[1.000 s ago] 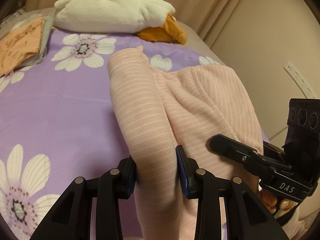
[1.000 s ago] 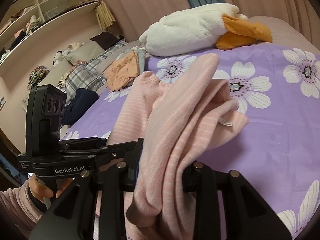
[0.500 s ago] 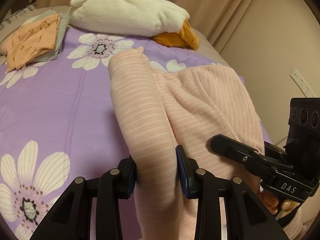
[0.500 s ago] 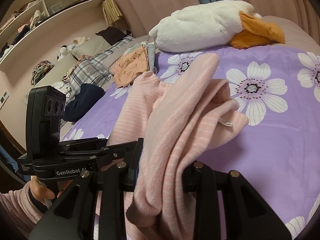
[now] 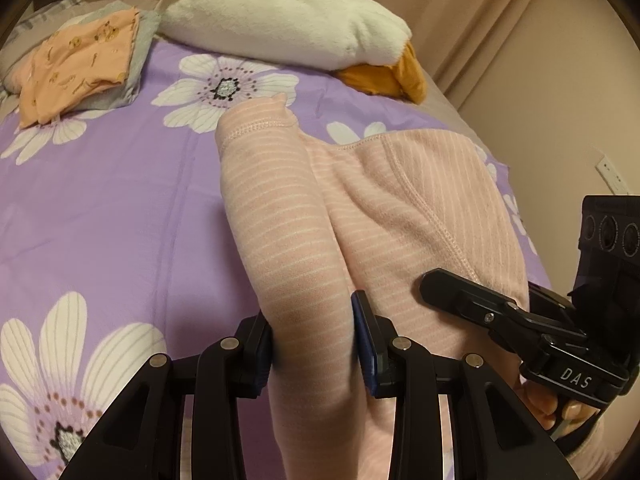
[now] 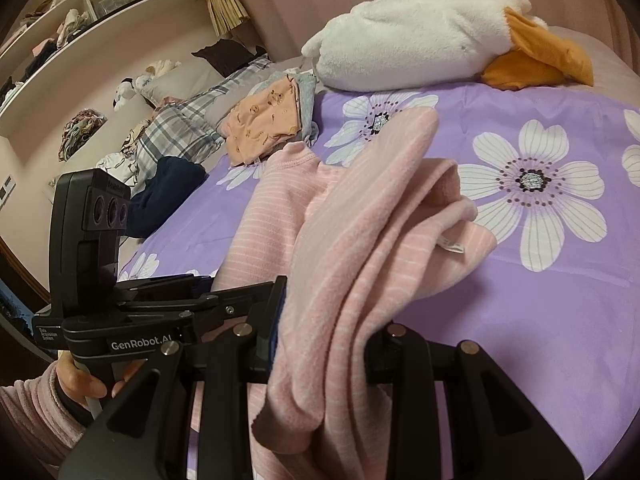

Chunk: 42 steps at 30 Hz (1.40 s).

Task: Fold small clothes
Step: 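Hold the lifted side with the right tool and carry it across the shirt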

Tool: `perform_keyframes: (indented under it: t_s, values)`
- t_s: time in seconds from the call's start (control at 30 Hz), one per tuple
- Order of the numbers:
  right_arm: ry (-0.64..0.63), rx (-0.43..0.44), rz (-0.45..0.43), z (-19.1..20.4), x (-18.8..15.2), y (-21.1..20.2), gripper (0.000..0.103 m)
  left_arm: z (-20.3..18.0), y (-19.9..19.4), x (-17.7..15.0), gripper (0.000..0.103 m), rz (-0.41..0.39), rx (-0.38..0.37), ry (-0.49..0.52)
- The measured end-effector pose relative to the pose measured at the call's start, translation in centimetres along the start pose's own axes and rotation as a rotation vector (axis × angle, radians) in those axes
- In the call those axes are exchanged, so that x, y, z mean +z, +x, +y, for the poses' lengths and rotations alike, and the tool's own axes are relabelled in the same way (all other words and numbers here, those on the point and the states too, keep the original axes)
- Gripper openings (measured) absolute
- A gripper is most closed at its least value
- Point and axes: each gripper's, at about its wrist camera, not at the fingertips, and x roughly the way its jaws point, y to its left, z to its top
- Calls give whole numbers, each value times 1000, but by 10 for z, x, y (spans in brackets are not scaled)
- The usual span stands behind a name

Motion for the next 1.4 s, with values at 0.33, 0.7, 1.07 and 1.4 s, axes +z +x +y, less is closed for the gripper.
perform_keyframes:
  t_s: [0.33, 0.7, 1.07, 1.4]
  values:
    - [23, -3, 20, -10, 2, 19, 30, 9, 17, 6, 34, 26, 9, -9]
    - [54, -15, 51, -24, -1, 37, 30, 15, 37, 9, 34, 66, 22, -16]
    - [108, -26, 89, -43, -9, 52, 31, 18, 50, 5, 34, 94, 39, -20]
    - [174, -15, 111, -62, -18, 55, 33, 21, 52, 3, 34, 101, 53, -17]
